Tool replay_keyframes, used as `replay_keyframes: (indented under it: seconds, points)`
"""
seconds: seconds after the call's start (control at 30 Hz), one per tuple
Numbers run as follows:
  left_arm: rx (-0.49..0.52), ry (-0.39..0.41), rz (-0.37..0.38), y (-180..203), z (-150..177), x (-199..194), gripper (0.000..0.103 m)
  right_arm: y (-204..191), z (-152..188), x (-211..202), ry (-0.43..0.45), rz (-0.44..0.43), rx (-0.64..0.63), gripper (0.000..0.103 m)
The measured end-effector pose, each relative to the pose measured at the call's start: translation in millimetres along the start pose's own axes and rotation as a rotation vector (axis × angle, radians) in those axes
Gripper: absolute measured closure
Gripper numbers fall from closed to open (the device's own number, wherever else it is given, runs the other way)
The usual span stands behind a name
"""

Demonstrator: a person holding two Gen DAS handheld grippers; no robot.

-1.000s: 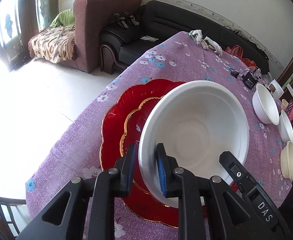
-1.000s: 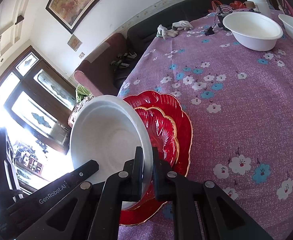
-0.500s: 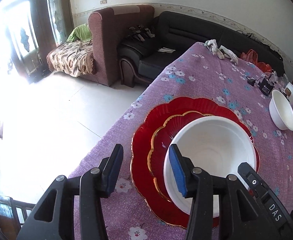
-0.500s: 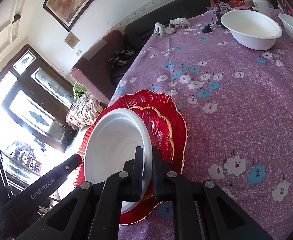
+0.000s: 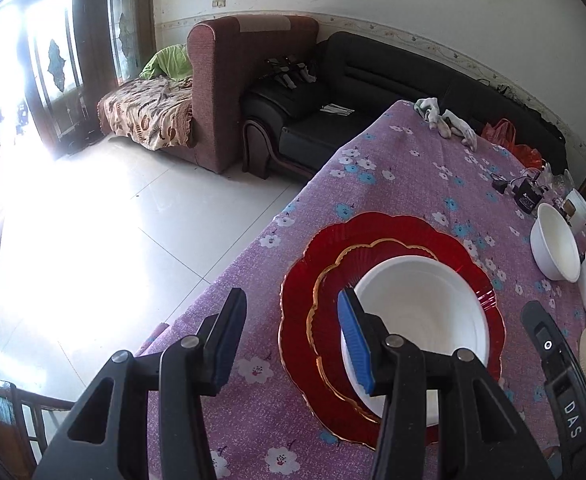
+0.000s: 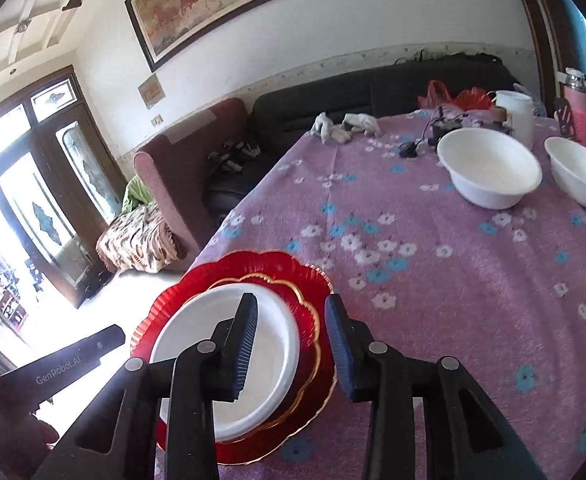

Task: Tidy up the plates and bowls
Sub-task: 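Lower the white bowl into the red plates and open both grippers, then move both grippers toward the next white bowl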

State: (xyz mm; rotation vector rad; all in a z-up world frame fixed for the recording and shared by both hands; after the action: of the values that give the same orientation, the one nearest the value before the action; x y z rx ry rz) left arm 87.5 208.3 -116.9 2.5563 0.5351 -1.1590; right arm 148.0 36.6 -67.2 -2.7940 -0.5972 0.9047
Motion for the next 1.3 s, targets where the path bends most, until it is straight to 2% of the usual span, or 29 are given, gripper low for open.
replay_keyframes:
  seconds: [0.23, 0.47, 0.6, 0.87, 1.07, 1.3]
  points:
    - [0.086, 0.026, 0.057, 54.1, 8.1, -20.4, 0.055, 52.9, -6.9, -25.5, 0.033, 0.025, 0.102, 0.062]
    - [0.225, 0.016, 0.087, 126.8, 37.6, -29.3, 0.038, 127.5, -8.7, -61.0, 0.078, 0.079, 0.203, 0.062]
    - [0.299, 0.008, 0.101, 164.8, 56.7, -33.0, 0.034, 174.0, -11.3, -82.7, 0.114, 0.114, 0.268, 0.061]
    - [0.405, -0.075, 0.125, 219.7, 102.9, -16.8, 0.033, 245.0, 0.2, -112.3, 0.146, 0.167, 0.371, 0.061]
    - [0.472, -0.092, 0.125, 246.0, 123.2, -12.3, 0.033, 267.4, 9.1, -114.4, 0.146, 0.170, 0.414, 0.061]
    - [0.484, -0.121, 0.133, 261.5, 124.1, -2.8, 0.033, 257.4, 9.6, -104.1, 0.100, 0.121, 0.412, 0.061]
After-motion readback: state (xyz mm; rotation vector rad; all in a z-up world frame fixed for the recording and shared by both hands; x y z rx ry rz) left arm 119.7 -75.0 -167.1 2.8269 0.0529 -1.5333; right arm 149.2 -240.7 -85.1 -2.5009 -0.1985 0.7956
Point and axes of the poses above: each gripper's, at about its wrist camera, not at the fingertips, and x roughly the way its jaws point, y to its right, z to its underside, the point moved 10 cm from there along x, roughly the way its jaws point, and after that the axes turned 2 degrees about -x, right-handed, at the moved point
